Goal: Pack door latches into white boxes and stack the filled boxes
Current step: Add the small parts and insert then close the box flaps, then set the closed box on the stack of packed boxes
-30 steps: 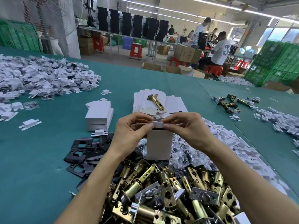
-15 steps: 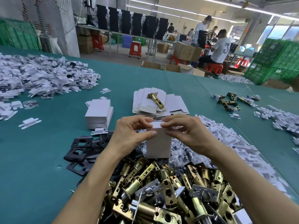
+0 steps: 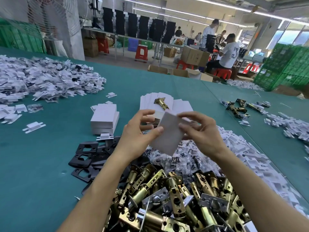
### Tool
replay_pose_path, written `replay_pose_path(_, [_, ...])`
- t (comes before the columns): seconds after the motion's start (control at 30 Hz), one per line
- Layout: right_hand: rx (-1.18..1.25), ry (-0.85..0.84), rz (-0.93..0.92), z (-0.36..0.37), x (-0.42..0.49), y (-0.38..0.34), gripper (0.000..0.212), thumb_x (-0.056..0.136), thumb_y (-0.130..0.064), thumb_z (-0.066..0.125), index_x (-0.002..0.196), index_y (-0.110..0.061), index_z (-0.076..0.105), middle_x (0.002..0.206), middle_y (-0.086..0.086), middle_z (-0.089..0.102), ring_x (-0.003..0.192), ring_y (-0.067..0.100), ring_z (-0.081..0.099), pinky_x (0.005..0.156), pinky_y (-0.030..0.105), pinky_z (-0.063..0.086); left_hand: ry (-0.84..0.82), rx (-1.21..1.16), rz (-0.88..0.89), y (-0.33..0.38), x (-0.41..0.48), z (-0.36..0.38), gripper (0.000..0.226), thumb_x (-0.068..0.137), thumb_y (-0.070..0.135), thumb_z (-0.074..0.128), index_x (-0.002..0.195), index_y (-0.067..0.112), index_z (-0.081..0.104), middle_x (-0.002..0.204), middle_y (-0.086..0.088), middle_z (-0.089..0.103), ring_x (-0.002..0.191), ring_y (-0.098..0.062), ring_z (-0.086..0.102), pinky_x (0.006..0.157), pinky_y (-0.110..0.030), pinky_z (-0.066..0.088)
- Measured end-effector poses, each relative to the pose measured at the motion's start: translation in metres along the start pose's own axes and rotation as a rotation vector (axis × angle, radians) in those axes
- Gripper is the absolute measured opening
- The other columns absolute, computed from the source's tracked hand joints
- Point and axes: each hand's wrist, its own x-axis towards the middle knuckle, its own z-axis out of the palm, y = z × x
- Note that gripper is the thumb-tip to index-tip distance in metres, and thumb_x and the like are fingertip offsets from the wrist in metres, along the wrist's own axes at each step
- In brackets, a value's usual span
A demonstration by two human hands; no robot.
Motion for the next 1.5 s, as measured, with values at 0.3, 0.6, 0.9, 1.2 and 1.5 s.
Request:
replay_pose_path(0.3, [0.667,0.207,0.417,0.035,-0.001,-0.01,0.031,0.088,-0.006,0.067,0.119,-0.009,0.063,0.109,0.02,0.068,0.073,0.027,0.073,0.06,0.031,0.059,0.266,-0.346,-0.145,0.029,-0.008,0.02,0.023,0.101,0.037,0.052,0.114,0.035,0.033,0.1,-0.014,0.058,0.039,-0.021,0.058,0.04,-0.03,0.05])
replay_pose_path(0.6, [0.645,0.057,0.408,0.045,0.025,-0.025,0.038,0.099,-0.011,0.057,0.136,-0.018,0.053,0.117,0.008,0.066,0.088,0.028,0.074,0.074,0.033,0.062,0.362,-0.034,-0.067,0.029,0.031,-0.007,0.03,0.086,0.044,0.047,0.097,0.02,0.032,0.088,0.001,0.045,0.073,-0.019,0.046,0.07,-0.04,0.037])
replay_pose_path(0.9, [0.158,-0.169,0.487,0.047,0.021,0.001,0.031,0.097,-0.019,0.062,0.127,-0.019,0.056,0.114,0.007,0.061,0.085,0.019,0.067,0.075,0.032,0.059,0.83,0.095,-0.365,-0.02,0.069,-0.075,0.028,0.099,0.028,0.037,0.118,0.013,0.024,0.123,-0.023,0.054,0.104,-0.043,0.056,0.078,-0.044,0.04])
replay_pose_path(1.2, [-0.275,-0.068,0.413,0.041,0.05,0.035,0.019,0.095,-0.011,0.06,0.113,-0.013,0.064,0.098,0.003,0.066,0.063,0.009,0.054,0.056,0.02,0.045,0.786,0.434,-0.47,-0.068,0.059,-0.077,0.06,0.092,0.057,0.056,0.121,0.009,0.038,0.139,-0.018,0.032,0.128,-0.038,0.035,0.095,-0.05,0.039])
replay_pose_path(1.5, [-0.899,-0.048,0.33,0.032,0.114,0.077,0.047,0.098,-0.024,0.048,0.144,-0.035,0.045,0.146,0.011,0.046,0.127,0.036,0.044,0.105,0.047,0.036,0.598,0.598,-0.273,-0.071,0.056,-0.087,0.067,0.075,0.066,0.072,0.129,0.037,0.045,0.135,-0.006,0.047,0.119,-0.032,0.051,0.092,-0.043,0.045])
